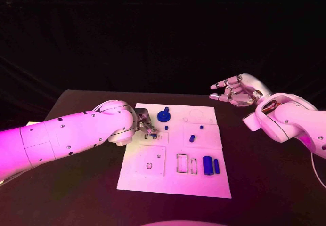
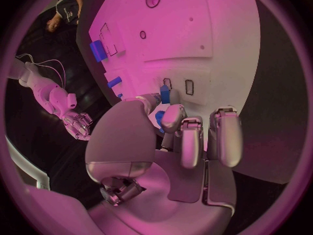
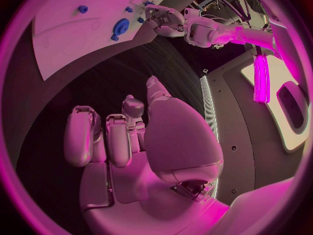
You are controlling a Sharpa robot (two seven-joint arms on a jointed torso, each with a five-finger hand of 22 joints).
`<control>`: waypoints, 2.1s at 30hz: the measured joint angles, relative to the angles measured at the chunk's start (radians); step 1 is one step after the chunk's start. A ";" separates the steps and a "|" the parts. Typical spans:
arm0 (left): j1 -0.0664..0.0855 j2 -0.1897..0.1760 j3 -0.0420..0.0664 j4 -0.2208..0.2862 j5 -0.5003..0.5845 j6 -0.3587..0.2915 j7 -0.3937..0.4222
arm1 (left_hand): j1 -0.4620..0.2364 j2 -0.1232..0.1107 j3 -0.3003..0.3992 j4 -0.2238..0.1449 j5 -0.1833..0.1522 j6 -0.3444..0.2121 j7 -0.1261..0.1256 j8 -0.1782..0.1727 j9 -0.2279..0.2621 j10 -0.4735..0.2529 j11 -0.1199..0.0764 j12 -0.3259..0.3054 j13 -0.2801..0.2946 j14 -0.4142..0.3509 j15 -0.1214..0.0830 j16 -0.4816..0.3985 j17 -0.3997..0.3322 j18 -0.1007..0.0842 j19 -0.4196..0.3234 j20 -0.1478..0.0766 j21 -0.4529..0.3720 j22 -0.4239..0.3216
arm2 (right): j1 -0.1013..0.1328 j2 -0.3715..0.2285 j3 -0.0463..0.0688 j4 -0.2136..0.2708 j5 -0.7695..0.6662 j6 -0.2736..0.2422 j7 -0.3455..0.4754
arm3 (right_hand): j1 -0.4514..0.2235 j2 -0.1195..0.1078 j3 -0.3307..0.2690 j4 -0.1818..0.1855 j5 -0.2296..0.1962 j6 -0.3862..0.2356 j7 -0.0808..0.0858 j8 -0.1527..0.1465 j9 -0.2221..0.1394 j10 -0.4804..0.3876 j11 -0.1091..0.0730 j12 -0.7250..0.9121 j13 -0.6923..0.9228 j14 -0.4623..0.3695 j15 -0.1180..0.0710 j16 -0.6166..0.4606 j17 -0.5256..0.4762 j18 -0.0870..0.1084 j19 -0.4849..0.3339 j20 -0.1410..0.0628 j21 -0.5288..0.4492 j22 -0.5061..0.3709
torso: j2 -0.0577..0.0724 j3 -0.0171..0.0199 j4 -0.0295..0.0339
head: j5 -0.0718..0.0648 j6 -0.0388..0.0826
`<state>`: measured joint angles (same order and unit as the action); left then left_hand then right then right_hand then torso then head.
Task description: Assemble the parts on the task board
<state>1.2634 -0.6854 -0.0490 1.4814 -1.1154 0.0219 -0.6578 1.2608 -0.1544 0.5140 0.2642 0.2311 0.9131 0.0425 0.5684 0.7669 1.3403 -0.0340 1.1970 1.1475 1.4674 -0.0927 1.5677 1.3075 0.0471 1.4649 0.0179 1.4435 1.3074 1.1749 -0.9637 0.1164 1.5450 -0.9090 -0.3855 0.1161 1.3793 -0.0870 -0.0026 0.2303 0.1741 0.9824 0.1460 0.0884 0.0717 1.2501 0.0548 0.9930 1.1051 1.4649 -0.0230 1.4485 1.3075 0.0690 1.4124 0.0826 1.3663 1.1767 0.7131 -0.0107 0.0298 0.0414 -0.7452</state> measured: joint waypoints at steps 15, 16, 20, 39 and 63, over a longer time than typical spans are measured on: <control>-0.003 0.009 0.000 -0.005 -0.033 0.058 -0.005 | -0.015 -0.012 0.020 -0.020 -0.003 0.002 0.002 0.000 0.004 0.000 0.000 0.000 -0.002 0.000 0.000 0.000 0.000 0.000 0.000 0.000 0.000 0.000 | 0.000 0.002 0.000 -0.002 0.019 0.008 0.001 | 0.000 0.000 0.000 0.000 0.000 0.000 0.000 0.000 0.000 0.000 0.000 0.000 -0.001 0.000 0.000 0.000 0.000 0.000 0.000 0.000 0.000 0.000 | 0.000 0.0000 -0.0017 | 0.001 -0.005; -0.003 0.009 0.000 -0.006 -0.035 0.060 -0.005 | -0.015 -0.012 0.020 -0.020 -0.003 0.002 0.002 0.000 0.004 0.000 0.000 0.000 -0.002 0.000 0.000 0.000 0.000 0.000 0.000 0.000 0.000 0.000 | 0.000 0.002 0.000 -0.002 0.020 0.009 0.001 | 0.000 0.000 0.000 0.000 0.000 0.000 0.000 0.000 0.000 0.000 0.000 0.000 -0.001 0.000 0.000 0.000 0.000 0.000 0.000 0.000 0.000 0.000 | 0.000 0.0000 -0.0016 | 0.001 -0.005; -0.003 0.011 0.000 -0.008 -0.043 0.065 -0.005 | -0.016 -0.013 0.021 -0.023 -0.004 0.002 0.002 0.000 0.006 0.000 0.000 0.000 -0.002 0.000 0.000 0.000 0.000 0.000 0.000 0.000 0.000 0.000 | 0.000 0.002 0.000 -0.002 0.027 0.011 0.001 | 0.000 0.000 0.000 0.000 0.000 0.000 0.000 0.000 0.000 0.000 0.000 0.000 -0.001 0.000 0.000 0.000 0.000 0.000 0.000 0.000 0.000 0.000 | 0.000 0.0005 -0.0013 | 0.001 -0.006; -0.002 0.014 0.001 -0.011 -0.055 0.074 -0.005 | -0.069 -0.023 0.030 -0.086 -0.004 0.020 -0.009 0.003 0.008 0.024 -0.010 0.027 0.028 0.000 0.000 0.000 0.000 0.000 0.000 0.000 0.015 0.001 | 0.000 0.000 0.000 -0.001 0.039 0.019 0.001 | 0.000 0.000 0.000 0.000 0.004 0.000 0.000 0.000 0.000 0.000 0.000 0.000 -0.001 0.000 0.000 0.000 0.000 0.000 0.000 0.000 0.000 -0.001 | 0.000 0.0010 -0.0017 | 0.004 -0.010; -0.002 0.038 0.001 -0.039 -0.066 0.099 -0.006 | -0.167 0.015 -0.007 -0.112 -0.008 0.068 -0.029 0.003 0.016 0.038 -0.020 0.055 0.055 0.000 -0.007 0.000 0.000 0.000 0.000 -0.007 0.032 0.001 | 0.000 -0.005 0.000 0.012 0.040 0.021 0.001 | -0.005 0.005 -0.007 0.002 0.004 0.000 0.000 0.000 0.000 0.000 0.000 -0.006 -0.004 0.000 0.000 -0.004 0.000 0.000 0.000 0.000 0.000 -0.003 | 0.000 0.0019 -0.0018 | 0.008 -0.013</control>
<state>1.2618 -0.6472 -0.0478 1.4422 -1.1813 0.1211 -0.6639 1.0943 -0.1398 0.5068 0.1523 0.2229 0.9811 0.0134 0.5712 0.7828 1.3778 -0.0541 1.2520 1.2023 1.4674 -0.1000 1.5677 1.3079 0.0473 1.4650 0.0107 1.4755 1.3079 1.1750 -0.9689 0.1163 1.5570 -0.8686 -0.3646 0.1170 1.3739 -0.0816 -0.0096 0.2318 0.1779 0.9824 0.1460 0.0884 0.0716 1.2501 0.0548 0.9866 1.1006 1.4649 -0.0230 1.4446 1.3079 0.0690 1.4125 0.0826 1.3663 1.1736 0.7133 -0.0088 0.0280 0.0493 -0.7580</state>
